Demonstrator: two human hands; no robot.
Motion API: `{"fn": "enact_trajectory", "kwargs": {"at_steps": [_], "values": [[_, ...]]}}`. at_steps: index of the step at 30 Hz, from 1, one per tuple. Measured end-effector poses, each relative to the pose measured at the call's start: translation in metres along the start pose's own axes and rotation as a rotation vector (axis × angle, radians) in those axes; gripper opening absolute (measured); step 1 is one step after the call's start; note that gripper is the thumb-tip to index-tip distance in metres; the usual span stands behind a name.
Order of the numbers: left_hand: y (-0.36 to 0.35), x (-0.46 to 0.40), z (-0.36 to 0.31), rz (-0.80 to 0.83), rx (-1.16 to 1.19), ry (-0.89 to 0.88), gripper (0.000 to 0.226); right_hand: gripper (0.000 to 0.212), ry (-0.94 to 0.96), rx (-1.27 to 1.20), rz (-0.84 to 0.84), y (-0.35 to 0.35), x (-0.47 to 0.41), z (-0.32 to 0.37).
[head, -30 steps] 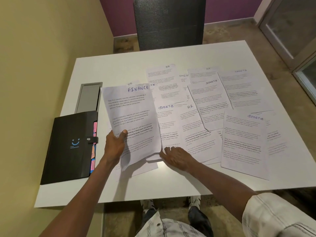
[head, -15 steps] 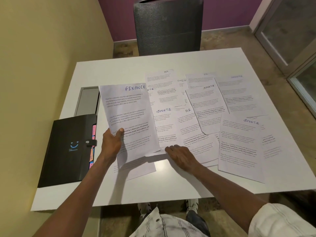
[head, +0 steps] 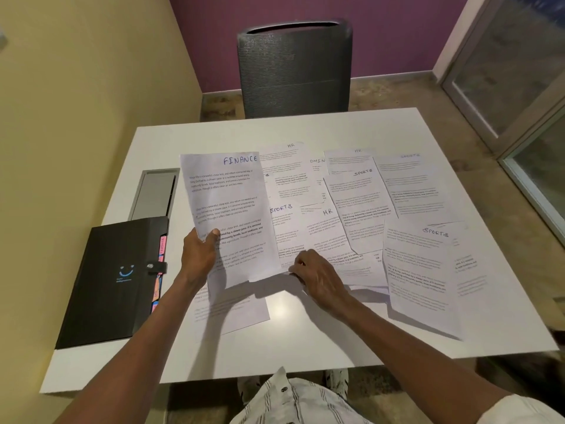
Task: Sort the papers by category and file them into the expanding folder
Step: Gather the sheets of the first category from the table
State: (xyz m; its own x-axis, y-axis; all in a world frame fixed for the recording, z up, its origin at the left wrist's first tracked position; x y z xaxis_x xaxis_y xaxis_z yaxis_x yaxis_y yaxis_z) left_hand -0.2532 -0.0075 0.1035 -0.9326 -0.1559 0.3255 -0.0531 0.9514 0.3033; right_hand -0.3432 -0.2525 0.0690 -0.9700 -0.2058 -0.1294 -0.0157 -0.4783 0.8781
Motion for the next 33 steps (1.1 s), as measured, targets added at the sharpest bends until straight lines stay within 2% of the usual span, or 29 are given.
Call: {"fn": "enact_trajectory", "kwargs": {"at_steps": [2,4,7,10,19,25,27,30,33], "values": [[-0.001,0.001,-0.002,-0.002,0.011,-0.002,0.019,0.004,0.047,-0.007,-0.066,0.006,-0.002,0.006],[-0.001,0.001,-0.006,-0.005,0.009,-0.012,0.023,0.008,0.095,0.007,-0.132,0.018,-0.002,0.014],[-0.001,0.001,-0.01,-0.052,-0.015,-0.007,0.026,0.009,0.066,-0.055,-0.193,0.048,-0.007,0.029],[-0.002,0.0,-0.013,-0.079,-0.031,0.0,0.025,0.023,0.041,-0.107,-0.22,0.081,-0.014,0.045],[-0.009,0.007,-0.014,-0.082,-0.029,0.03,0.03,0.013,0.015,-0.103,-0.388,0.181,-0.066,0.062],[-0.002,0.006,-0.014,-0.071,-0.024,0.082,0.02,0.026,-0.016,-0.136,-0.551,0.244,-0.098,0.069],[-0.002,0.008,-0.014,-0.05,0.018,0.111,0.014,0.028,0.033,-0.183,-0.652,0.263,-0.1,0.082],[-0.005,0.011,-0.014,-0.004,0.116,0.178,0.017,0.022,0.136,-0.193,-0.71,0.27,-0.095,0.111],[-0.01,0.009,-0.012,0.014,0.227,0.266,0.028,0.013,0.226,-0.205,-0.635,0.241,-0.085,0.137]]}}
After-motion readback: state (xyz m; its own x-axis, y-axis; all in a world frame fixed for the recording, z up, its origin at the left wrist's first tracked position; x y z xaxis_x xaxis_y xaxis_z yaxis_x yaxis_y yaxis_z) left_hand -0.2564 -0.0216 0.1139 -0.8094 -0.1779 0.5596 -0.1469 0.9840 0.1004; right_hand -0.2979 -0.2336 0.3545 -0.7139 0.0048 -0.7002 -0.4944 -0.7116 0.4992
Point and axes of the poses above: each hand's wrist, its own x-axis away from the middle knuckle, its own y-axis out of the back of the hand, z = x × y, the point moved 6 cm from there along -x, towards the middle knuckle, and after that the axes turned 1 degree about y, right-handed, at the moved point
